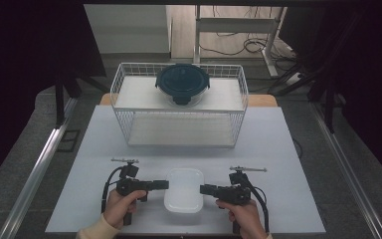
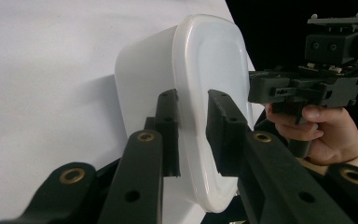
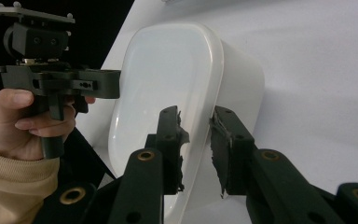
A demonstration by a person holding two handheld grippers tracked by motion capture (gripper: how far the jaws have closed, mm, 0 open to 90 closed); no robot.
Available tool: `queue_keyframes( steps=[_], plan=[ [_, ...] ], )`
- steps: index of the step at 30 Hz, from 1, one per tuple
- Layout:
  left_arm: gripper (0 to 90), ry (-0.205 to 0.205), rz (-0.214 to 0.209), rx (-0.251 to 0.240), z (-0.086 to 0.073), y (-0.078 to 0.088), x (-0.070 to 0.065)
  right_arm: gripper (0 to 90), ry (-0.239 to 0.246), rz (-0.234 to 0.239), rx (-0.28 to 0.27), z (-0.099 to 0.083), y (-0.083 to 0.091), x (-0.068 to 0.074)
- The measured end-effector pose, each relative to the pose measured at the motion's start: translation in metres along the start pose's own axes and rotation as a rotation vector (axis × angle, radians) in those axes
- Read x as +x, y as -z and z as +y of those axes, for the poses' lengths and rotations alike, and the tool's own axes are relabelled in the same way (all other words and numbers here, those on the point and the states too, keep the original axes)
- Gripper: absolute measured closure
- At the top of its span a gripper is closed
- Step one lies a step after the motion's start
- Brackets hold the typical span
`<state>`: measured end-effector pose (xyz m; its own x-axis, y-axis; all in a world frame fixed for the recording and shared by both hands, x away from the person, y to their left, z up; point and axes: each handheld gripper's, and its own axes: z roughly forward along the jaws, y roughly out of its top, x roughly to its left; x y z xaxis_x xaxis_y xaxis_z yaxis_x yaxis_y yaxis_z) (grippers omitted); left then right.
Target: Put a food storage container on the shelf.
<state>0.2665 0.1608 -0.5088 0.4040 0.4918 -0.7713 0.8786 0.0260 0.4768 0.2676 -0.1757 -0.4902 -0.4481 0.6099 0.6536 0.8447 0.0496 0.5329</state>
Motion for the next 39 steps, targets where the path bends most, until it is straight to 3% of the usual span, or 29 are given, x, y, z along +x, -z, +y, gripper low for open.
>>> queue_keyframes(
  steps=[11, 19, 26, 39],
  plan=[
    [79.5, -0.029, -0.008, -0.019, 0.0, 0.005, -0.005, 77.7, 0.025, 0.016, -0.013, 0.001, 0.004, 0.002],
    [80.1, -0.086, 0.006, -0.026, 0.001, 0.008, -0.012, 79.6, 0.056, 0.011, -0.024, 0.002, 0.007, 0.004],
    [80.2, -0.102, 0.0, -0.033, 0.001, 0.01, -0.015, 79.7, 0.073, 0.019, -0.032, 0.003, 0.009, 0.006],
    [80.2, -0.17, 0.01, -0.059, 0.004, 0.019, -0.03, 79.8, 0.137, 0.018, -0.066, 0.007, 0.019, 0.02]
  ],
)
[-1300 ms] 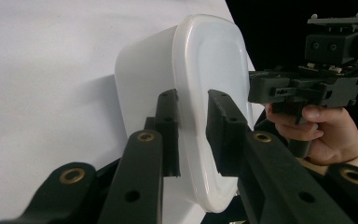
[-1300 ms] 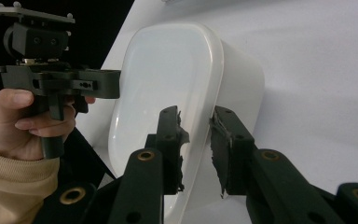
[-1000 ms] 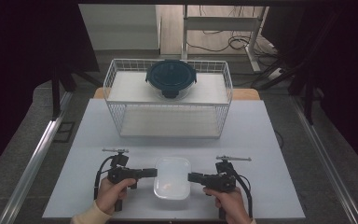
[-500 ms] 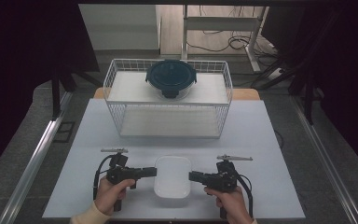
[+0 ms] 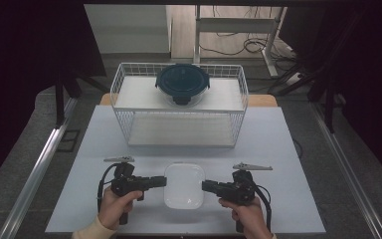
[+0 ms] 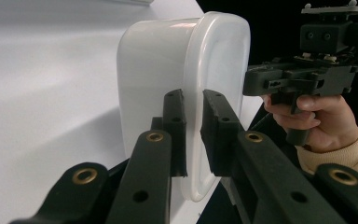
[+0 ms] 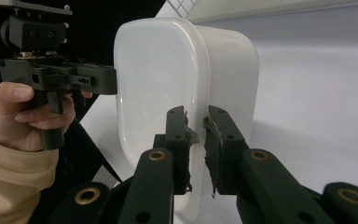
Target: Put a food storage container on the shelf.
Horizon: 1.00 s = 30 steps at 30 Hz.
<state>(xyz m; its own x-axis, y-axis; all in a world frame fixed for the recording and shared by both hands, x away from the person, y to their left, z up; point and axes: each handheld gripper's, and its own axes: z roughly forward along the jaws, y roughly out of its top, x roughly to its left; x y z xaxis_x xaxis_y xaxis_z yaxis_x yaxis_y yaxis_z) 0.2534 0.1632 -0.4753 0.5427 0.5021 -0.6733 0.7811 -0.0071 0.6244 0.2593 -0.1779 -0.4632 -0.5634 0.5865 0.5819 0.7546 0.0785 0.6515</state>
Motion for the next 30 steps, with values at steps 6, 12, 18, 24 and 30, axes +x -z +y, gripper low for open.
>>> queue_keyframes(
  steps=[6, 12, 18, 24, 30],
  plan=[
    [80.2, -0.028, 0.008, -0.015, 0.004, 0.004, -0.007, 79.8, 0.03, -0.001, -0.014, 0.004, 0.005, 0.007],
    [80.1, -0.052, 0.031, -0.022, 0.009, 0.007, -0.011, 79.8, 0.052, -0.01, -0.026, 0.01, 0.005, 0.011],
    [80.1, -0.05, 0.025, -0.028, 0.013, 0.008, -0.011, 79.9, 0.062, -0.005, -0.026, 0.017, 0.005, 0.011],
    [80.1, -0.064, 0.022, -0.031, 0.02, 0.012, -0.013, 79.9, 0.069, -0.001, -0.034, 0.022, 0.005, 0.013],
    [80.1, -0.084, 0.019, -0.042, 0.033, 0.017, -0.018, 79.9, 0.089, 0.001, -0.052, 0.033, 0.009, 0.018]
  ],
)
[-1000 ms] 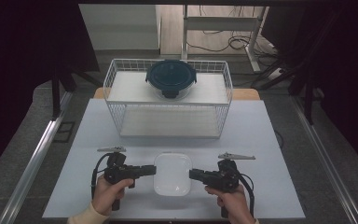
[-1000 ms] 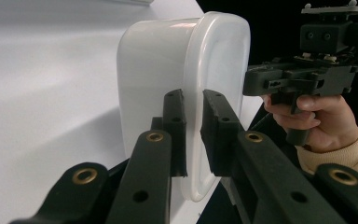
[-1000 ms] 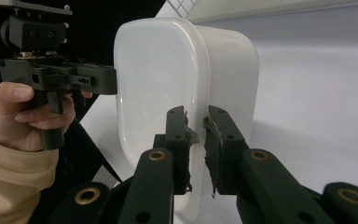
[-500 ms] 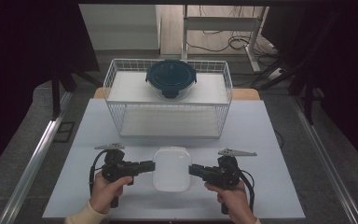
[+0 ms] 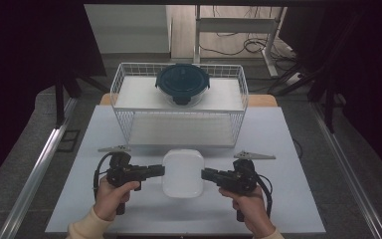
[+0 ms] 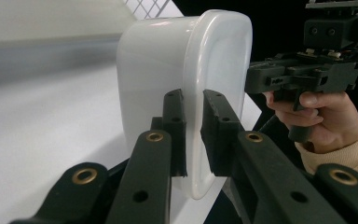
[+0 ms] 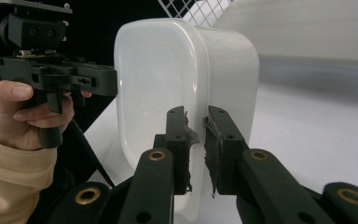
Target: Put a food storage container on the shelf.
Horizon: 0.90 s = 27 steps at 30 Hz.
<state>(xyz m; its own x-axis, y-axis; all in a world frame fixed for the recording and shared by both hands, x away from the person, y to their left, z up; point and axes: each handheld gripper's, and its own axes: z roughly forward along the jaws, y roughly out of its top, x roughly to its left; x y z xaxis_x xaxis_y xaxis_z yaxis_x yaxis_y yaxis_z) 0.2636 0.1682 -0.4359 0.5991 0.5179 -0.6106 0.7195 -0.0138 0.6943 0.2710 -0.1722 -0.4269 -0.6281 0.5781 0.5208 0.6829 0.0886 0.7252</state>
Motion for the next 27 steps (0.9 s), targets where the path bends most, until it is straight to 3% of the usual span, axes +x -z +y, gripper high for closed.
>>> queue_keyframes(
  steps=[14, 27],
  plan=[
    [80.3, -0.065, 0.003, -0.038, 0.04, 0.017, -0.019, 79.8, 0.054, 0.01, -0.043, 0.039, 0.011, 0.015],
    [80.4, -0.099, 0.002, -0.055, 0.073, 0.029, -0.032, 79.8, 0.09, 0.014, -0.075, 0.072, 0.019, 0.026]
  ],
)
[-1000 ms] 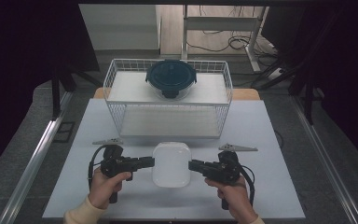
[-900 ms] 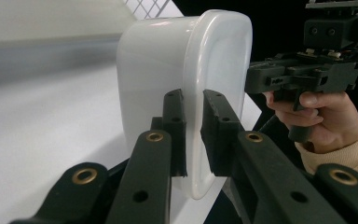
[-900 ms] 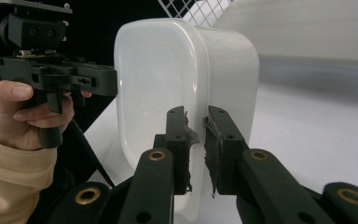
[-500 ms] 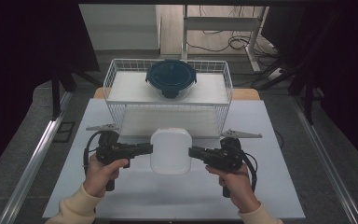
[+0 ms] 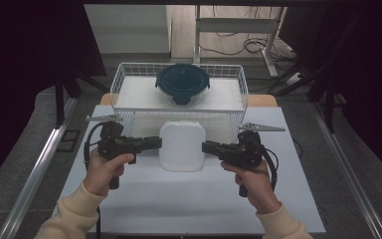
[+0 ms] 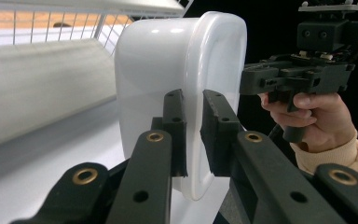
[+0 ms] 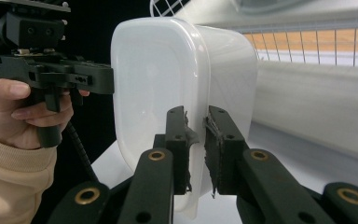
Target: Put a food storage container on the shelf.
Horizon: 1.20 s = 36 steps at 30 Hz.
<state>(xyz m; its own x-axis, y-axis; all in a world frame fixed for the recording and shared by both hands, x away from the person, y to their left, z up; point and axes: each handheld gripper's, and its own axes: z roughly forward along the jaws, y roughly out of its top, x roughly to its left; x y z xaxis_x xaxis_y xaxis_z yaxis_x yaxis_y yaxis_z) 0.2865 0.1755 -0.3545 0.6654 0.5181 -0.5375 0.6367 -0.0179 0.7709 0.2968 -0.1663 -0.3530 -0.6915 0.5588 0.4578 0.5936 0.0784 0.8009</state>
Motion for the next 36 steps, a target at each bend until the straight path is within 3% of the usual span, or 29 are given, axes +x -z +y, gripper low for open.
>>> queue_keyframes(
  steps=[17, 25, 36],
  plan=[
    [80.5, -0.043, 0.004, -0.028, 0.041, 0.013, -0.014, 79.6, 0.058, -0.01, -0.03, 0.042, 0.009, 0.014],
    [80.5, -0.069, 0.013, -0.037, 0.068, 0.023, -0.02, 79.6, 0.078, -0.007, -0.046, 0.07, 0.011, 0.022],
    [80.4, -0.064, 0.007, -0.045, 0.109, 0.026, -0.016, 79.5, 0.086, -0.007, -0.048, 0.112, 0.011, 0.023]
  ],
)
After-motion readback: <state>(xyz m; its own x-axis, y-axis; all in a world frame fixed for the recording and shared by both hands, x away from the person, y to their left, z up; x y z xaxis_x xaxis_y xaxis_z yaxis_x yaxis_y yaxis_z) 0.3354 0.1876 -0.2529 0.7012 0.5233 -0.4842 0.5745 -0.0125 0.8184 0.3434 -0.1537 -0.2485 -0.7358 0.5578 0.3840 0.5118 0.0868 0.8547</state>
